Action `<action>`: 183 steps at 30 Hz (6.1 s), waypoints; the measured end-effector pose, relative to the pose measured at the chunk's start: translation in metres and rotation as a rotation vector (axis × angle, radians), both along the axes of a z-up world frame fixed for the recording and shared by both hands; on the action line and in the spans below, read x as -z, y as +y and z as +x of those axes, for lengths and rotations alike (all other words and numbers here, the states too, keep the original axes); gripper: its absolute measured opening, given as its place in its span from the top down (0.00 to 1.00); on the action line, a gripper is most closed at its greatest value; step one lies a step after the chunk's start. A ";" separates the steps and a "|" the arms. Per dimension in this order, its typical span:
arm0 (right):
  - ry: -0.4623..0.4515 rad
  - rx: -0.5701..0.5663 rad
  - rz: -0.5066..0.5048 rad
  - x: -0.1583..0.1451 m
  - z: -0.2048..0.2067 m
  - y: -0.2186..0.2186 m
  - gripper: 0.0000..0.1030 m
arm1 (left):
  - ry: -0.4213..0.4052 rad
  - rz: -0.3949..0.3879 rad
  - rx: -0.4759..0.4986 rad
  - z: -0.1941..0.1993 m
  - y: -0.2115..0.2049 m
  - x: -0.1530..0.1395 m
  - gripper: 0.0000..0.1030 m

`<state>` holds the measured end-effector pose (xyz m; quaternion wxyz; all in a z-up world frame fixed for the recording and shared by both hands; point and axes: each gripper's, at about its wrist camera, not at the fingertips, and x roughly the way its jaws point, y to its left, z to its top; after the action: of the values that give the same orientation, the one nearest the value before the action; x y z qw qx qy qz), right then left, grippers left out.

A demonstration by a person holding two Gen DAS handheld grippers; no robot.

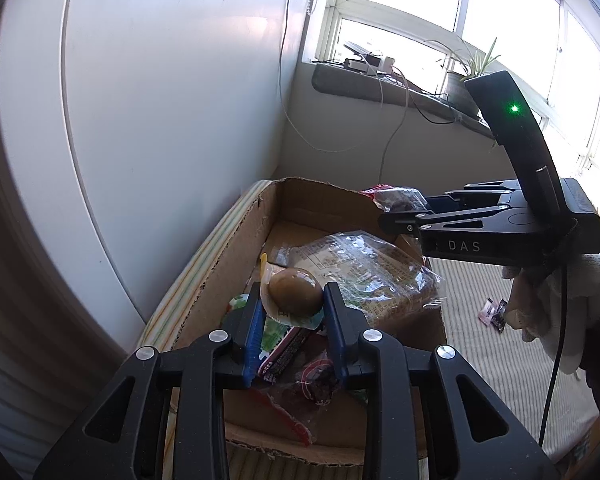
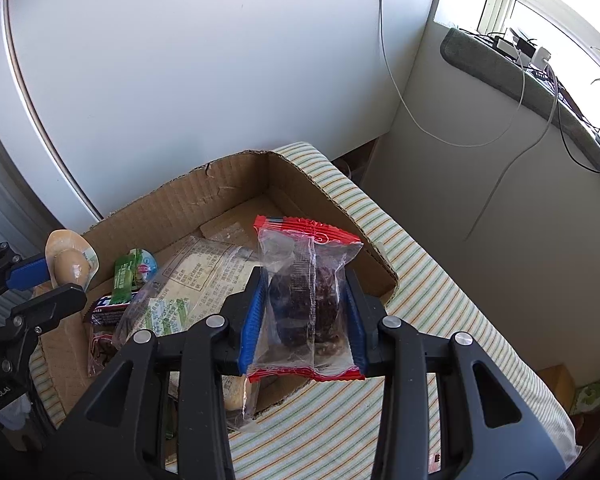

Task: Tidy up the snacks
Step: 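Open both tools to drop the jelly cup and pastry bag in the box, then move both tools back to the pink and black candies on the bed, then close the left tool on the pink candy while the right tool closes on the black candy, then carry the pink and black candies with both tools over the box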

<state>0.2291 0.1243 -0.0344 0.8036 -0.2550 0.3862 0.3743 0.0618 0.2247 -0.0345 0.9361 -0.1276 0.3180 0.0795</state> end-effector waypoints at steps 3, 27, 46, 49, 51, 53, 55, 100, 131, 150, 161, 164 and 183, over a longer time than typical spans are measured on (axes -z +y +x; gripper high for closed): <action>0.003 -0.004 0.001 0.001 0.001 0.001 0.55 | -0.001 -0.001 0.002 0.001 -0.001 0.000 0.71; -0.028 0.066 0.059 -0.022 -0.001 -0.053 0.13 | -0.035 0.021 0.043 0.002 -0.033 -0.014 0.36; 0.051 0.294 0.064 0.004 0.003 -0.199 0.13 | -0.054 0.031 0.219 0.023 -0.119 -0.025 0.41; 0.128 0.375 0.078 0.018 0.011 -0.220 0.19 | -0.043 0.030 0.255 0.030 -0.134 -0.022 0.46; 0.188 0.436 0.078 0.029 0.017 -0.231 0.30 | -0.032 0.026 0.276 0.035 -0.143 -0.018 0.51; 0.262 0.488 0.098 0.040 0.021 -0.243 0.44 | -0.020 0.023 0.299 0.039 -0.152 -0.014 0.57; 0.338 0.519 0.126 0.050 0.023 -0.251 0.51 | -0.006 0.019 0.320 0.044 -0.160 -0.009 0.60; 0.470 0.549 0.205 0.057 -0.001 -0.300 0.78 | 0.211 0.137 0.562 0.128 -0.246 0.062 0.73; 0.270 0.429 -0.004 0.068 -0.015 -0.226 0.74 | 0.202 0.014 0.409 0.120 -0.185 0.062 0.96; 0.260 0.423 0.051 0.049 -0.025 -0.247 0.75 | 0.211 0.051 0.395 0.124 -0.189 0.063 0.89; 0.255 0.427 0.071 0.048 -0.025 -0.252 0.75 | 0.178 0.046 0.381 0.108 -0.186 0.053 0.96; 0.242 0.422 0.081 0.040 -0.029 -0.251 0.76 | 0.147 0.039 0.377 0.094 -0.184 0.041 0.96; 0.155 0.272 0.149 -0.015 -0.072 -0.181 0.76 | -0.020 0.068 0.255 0.013 -0.125 -0.020 0.96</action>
<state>0.1573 -0.0569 -0.0193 0.8314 -0.1106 0.4490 0.3082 0.0748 0.1001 -0.0146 0.9455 -0.0551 0.3193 -0.0308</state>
